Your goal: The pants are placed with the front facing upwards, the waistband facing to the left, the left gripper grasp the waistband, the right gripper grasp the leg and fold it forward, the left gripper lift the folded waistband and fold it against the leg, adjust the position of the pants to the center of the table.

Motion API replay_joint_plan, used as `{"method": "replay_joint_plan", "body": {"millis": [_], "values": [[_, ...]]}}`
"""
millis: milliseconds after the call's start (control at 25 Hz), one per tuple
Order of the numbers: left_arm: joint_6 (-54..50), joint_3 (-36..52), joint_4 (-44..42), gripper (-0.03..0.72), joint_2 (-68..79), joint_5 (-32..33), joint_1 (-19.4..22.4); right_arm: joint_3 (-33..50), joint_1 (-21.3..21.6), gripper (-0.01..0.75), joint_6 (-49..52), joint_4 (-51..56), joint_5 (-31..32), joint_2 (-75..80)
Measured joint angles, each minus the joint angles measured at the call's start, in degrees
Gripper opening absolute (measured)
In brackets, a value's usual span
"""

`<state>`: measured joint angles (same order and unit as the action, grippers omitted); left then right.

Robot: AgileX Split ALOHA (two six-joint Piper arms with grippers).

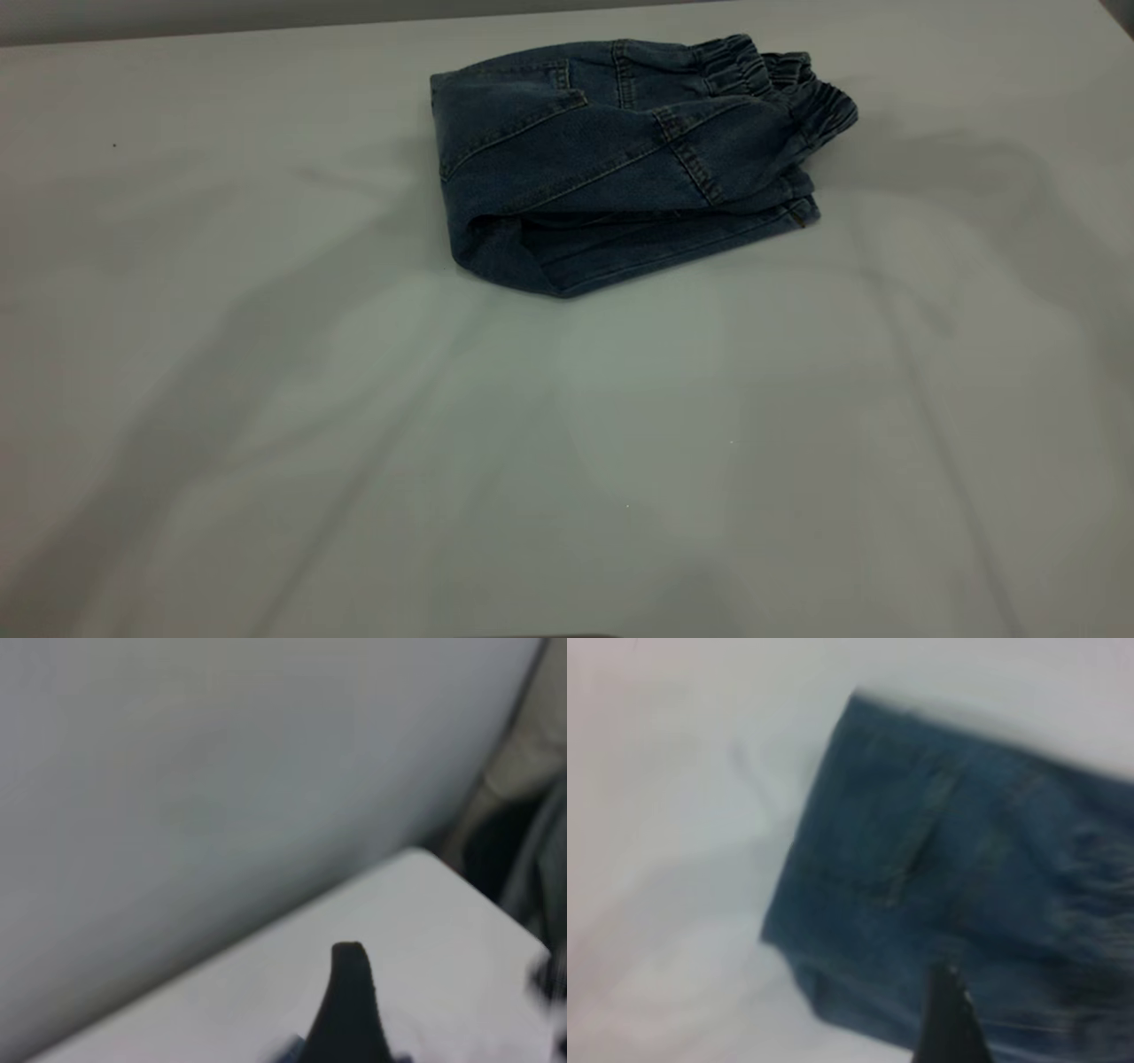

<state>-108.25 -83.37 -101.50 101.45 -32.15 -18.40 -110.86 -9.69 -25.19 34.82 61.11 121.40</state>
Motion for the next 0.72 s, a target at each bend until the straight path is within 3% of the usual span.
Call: {"method": "replay_joint_plan", "body": {"millis": [120,360,520,720], "values": [[0.1,0.0,0.0,0.536,-2.9,-2.1,4.0,0.0,-5.6,0.386,2.8,-5.2,-2.6,3.7],[2.8,0.5,0.0,0.536,-3.7,-4.4,7.5,-0.7,-14.5,0.386,20.0,-27.9,-8.2,11.9],[4.2,1.8,0.0,0.536,-3.7,-4.6,7.7,-1.7,-17.1,0.386,22.5,-29.9,-9.7,16.9],[4.3,1.9,0.0,0.536,-3.7,-5.3,7.7,-2.0,-17.2,0.386,25.2,-33.6,-10.3,20.7]]}}
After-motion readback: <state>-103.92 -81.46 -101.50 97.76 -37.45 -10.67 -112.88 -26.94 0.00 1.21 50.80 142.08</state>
